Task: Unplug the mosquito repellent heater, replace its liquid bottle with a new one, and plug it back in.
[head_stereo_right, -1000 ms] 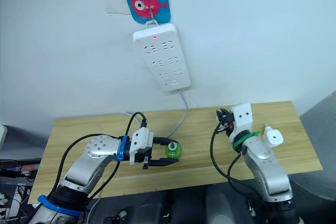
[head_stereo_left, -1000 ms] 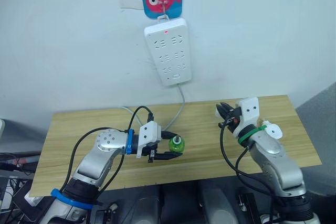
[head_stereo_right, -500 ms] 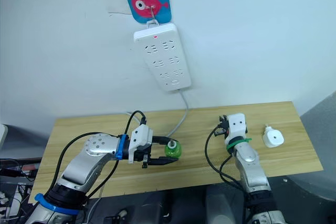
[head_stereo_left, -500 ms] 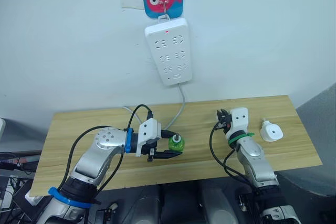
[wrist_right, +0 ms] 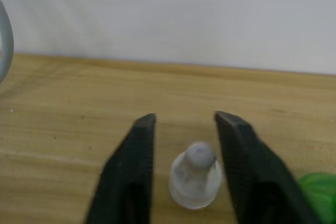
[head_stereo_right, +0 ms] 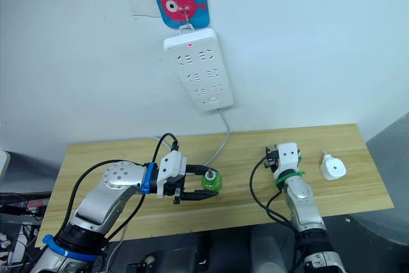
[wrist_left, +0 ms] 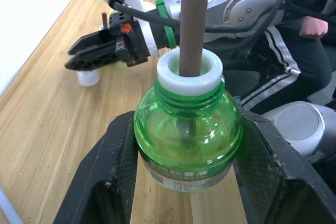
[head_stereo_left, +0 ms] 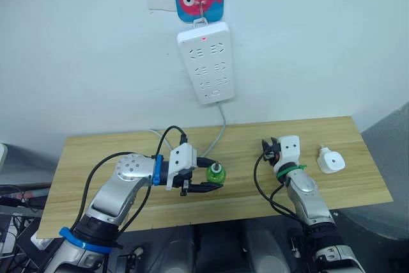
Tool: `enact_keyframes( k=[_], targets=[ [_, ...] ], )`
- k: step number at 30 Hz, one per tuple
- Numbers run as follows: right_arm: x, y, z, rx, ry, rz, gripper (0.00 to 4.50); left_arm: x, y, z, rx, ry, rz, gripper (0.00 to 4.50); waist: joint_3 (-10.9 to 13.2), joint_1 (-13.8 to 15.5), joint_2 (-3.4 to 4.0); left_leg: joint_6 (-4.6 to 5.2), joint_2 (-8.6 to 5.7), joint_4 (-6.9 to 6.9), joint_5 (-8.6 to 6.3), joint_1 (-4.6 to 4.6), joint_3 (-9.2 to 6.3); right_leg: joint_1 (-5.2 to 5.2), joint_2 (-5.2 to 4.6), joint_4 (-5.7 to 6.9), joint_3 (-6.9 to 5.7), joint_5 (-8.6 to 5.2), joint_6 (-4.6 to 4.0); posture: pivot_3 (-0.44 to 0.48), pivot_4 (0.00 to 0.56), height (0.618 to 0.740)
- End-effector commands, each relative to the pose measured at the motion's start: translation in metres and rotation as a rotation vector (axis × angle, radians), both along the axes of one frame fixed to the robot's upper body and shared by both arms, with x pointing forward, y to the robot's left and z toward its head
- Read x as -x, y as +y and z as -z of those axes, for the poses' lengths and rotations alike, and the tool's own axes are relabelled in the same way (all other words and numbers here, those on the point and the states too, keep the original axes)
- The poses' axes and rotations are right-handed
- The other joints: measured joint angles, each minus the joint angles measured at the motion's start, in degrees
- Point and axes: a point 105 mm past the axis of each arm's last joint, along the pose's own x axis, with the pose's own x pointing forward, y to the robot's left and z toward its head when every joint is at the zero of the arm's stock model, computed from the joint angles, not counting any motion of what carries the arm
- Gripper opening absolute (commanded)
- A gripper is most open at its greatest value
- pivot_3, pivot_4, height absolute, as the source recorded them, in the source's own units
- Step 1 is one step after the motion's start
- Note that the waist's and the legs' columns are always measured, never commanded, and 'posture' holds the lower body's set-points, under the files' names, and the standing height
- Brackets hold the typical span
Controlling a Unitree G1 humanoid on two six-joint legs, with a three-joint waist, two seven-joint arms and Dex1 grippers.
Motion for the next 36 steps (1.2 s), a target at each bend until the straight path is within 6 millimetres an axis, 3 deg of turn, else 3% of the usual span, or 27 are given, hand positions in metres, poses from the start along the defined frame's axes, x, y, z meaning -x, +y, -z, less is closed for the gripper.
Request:
enact_keyframes(
  k=[1,4,9,13,15,17,21,28,31,36],
  targets=[
    [0.005,-0.004,-0.014,0.004,-0.052,-0.011,3.30,0.002,-0.004,-0.006,0.027,-0.024,0.014,2.27,0.0,0.0,0.02,0.00,0.00,0.00,0.00,0.00,-0.01,0.00,0.00,0.00,0.00,0.00,0.00,-0.069,0.326,0.740],
    [0.014,-0.005,-0.022,0.011,-0.068,-0.038,4.40,0.002,-0.005,-0.006,0.029,-0.024,0.011,2.27,0.0,0.0,0.06,0.00,-0.01,-0.01,0.00,0.00,0.01,0.00,0.00,-0.01,0.02,0.00,0.00,-0.076,0.324,0.740],
    [0.048,0.005,-0.055,0.041,-0.105,-0.206,4.46,-0.003,-0.002,-0.004,0.031,-0.031,-0.011,2.27,0.1,0.0,0.15,0.00,0.00,-0.03,0.00,-0.01,-0.02,0.01,0.00,-0.03,0.01,-0.01,0.00,-0.087,0.323,0.740],
    [0.113,0.054,-0.080,-0.079,0.012,-0.699,4.46,-0.006,-0.001,-0.004,0.034,-0.040,-0.014,2.27,0.2,-0.1,0.24,0.01,0.00,-0.02,-0.01,-0.01,-0.06,0.07,-0.01,-0.07,-0.02,-0.01,0.01,-0.115,0.316,0.740],
    [0.131,0.069,-0.086,-0.087,0.059,-0.874,4.46,-0.008,-0.002,-0.002,0.032,-0.053,-0.005,2.27,0.2,-0.2,0.24,0.01,0.02,-0.02,-0.01,0.01,-0.04,0.08,0.00,-0.07,-0.01,-0.01,0.01,-0.115,0.316,0.740],
    [0.135,0.077,-0.090,-0.074,0.071,-0.957,4.46,-0.009,-0.004,0.000,0.034,-0.059,0.002,2.27,0.2,-0.3,0.21,0.01,0.04,-0.02,-0.01,0.09,-0.07,0.19,0.01,-0.09,-0.07,-0.01,0.01,-0.125,0.306,0.740],
    [0.119,0.101,-0.104,-0.095,0.027,-1.000,4.46,-0.009,-0.010,-0.002,0.049,-0.067,0.012,2.27,0.2,-0.2,0.19,0.01,0.02,-0.01,-0.01,0.12,-0.09,0.25,0.00,-0.13,-0.09,-0.01,0.01,-0.129,0.290,0.740],
    [0.107,0.112,-0.102,-0.034,0.002,-1.032,4.46,-0.006,-0.013,-0.004,0.055,-0.077,0.026,2.27,0.1,0.1,0.17,0.00,-0.05,0.01,0.00,0.10,-0.11,0.24,-0.06,-0.16,-0.11,-0.01,0.01,-0.113,0.267,0.740],
    [0.106,0.110,-0.097,-0.018,0.008,-1.033,3.89,-0.006,-0.011,-0.005,0.055,-0.078,0.024,2.27,0.1,0.0,0.17,0.00,-0.04,0.02,0.00,0.10,-0.12,0.23,-0.06,-0.14,-0.12,-0.01,0.01,-0.107,0.267,0.740],
    [0.109,0.109,-0.091,0.004,0.015,-1.035,2.08,-0.004,-0.011,-0.006,0.057,-0.075,0.027,2.27,0.1,0.0,0.17,0.00,-0.03,0.02,0.00,0.10,-0.12,0.22,-0.05,-0.13,-0.12,-0.01,0.01,-0.103,0.261,0.740]
  ],
)
